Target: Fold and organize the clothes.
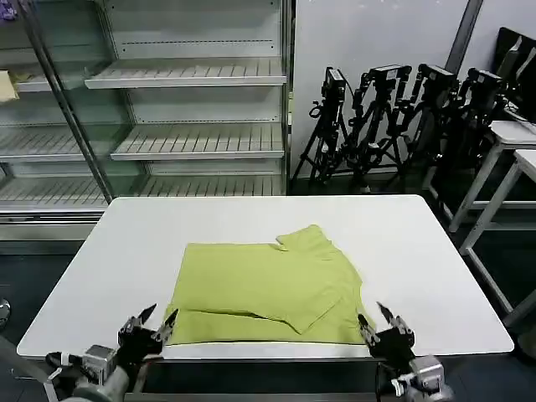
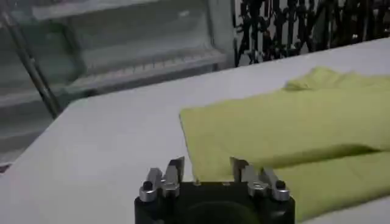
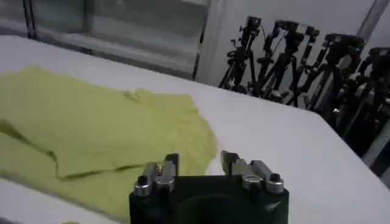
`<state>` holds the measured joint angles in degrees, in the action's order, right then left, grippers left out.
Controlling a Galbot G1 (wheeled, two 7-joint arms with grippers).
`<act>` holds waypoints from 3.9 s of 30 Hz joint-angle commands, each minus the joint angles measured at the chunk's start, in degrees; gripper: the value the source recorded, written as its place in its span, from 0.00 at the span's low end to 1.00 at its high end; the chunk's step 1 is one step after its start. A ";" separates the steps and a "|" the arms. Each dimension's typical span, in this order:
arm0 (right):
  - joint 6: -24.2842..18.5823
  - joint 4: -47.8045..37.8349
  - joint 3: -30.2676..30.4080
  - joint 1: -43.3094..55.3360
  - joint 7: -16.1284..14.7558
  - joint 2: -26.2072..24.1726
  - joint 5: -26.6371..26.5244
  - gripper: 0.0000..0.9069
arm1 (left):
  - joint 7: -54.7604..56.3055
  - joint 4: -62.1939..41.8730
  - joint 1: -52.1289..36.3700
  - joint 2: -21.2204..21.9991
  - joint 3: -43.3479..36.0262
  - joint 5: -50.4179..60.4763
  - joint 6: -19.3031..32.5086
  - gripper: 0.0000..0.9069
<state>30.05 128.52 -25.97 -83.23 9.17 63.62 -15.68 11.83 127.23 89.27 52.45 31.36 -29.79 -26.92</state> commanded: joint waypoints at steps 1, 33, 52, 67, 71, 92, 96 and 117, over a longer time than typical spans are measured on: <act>3.09 -19.27 10.61 27.45 4.69 4.47 -3.63 1.00 | -1.79 -13.24 -18.88 0.53 -4.39 -1.84 1.82 1.00; 1.76 -57.22 15.06 51.67 5.70 20.55 -0.23 1.00 | -12.80 -43.55 -45.66 2.44 -18.95 -2.09 -0.74 1.00; 2.62 -59.23 15.00 51.70 5.53 20.48 -2.63 0.00 | -13.04 -48.16 -48.61 3.74 -21.57 -0.88 -2.28 0.07; 2.68 -58.41 15.17 51.09 4.71 20.32 -4.16 0.00 | -13.73 -46.22 -47.32 3.84 -21.53 -1.34 -2.76 0.01; 1.53 -57.75 15.24 50.97 4.25 20.02 -3.58 0.00 | -13.86 -45.31 -46.87 3.88 -21.58 -1.66 -2.73 0.01; 1.64 -33.73 14.84 38.73 5.23 12.67 -5.09 0.00 | -7.91 -30.92 -40.54 1.84 -19.36 -5.40 -0.05 0.01; 1.98 -30.47 14.50 36.15 5.75 11.36 -6.03 0.00 | -6.57 -27.11 -37.73 1.30 -17.85 -6.23 0.77 0.01; 1.31 -15.77 11.51 19.32 5.51 7.72 -2.92 0.00 | -8.10 -16.19 -21.45 -1.92 -10.60 -2.43 0.81 0.01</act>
<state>31.39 106.77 -13.93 -57.73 14.55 72.36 -19.57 4.58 107.69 62.64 51.08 18.58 -34.36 -26.27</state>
